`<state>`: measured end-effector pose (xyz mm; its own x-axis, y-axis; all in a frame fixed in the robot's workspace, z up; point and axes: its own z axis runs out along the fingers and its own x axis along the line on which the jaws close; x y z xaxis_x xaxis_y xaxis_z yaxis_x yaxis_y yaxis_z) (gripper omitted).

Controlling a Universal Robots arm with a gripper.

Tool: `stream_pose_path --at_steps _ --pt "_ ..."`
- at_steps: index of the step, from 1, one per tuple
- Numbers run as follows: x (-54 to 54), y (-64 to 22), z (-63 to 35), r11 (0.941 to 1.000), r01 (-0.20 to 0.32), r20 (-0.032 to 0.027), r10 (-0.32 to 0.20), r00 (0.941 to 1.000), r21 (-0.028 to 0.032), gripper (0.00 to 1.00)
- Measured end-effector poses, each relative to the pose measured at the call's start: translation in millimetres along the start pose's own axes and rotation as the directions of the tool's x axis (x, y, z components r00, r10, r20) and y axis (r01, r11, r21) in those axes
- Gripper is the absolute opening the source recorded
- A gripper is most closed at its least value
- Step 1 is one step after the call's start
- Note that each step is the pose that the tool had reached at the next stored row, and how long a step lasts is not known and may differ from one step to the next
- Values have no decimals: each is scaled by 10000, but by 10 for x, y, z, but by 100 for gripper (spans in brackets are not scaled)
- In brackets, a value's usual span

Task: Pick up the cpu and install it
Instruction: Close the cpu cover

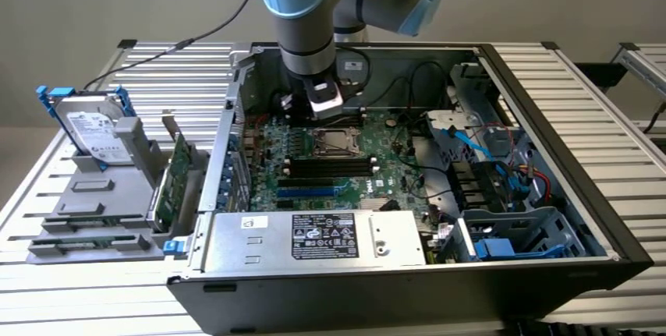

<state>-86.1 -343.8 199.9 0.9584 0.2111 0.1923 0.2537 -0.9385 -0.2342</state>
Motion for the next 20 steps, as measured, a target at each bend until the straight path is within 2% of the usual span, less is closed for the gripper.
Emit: stream_pose_path --at_steps 8,20 --pt "51 16 15 10000 0 0 0 10000 0 11" --pt "60 12 32 10000 -38 -8 38 10000 -10 11"
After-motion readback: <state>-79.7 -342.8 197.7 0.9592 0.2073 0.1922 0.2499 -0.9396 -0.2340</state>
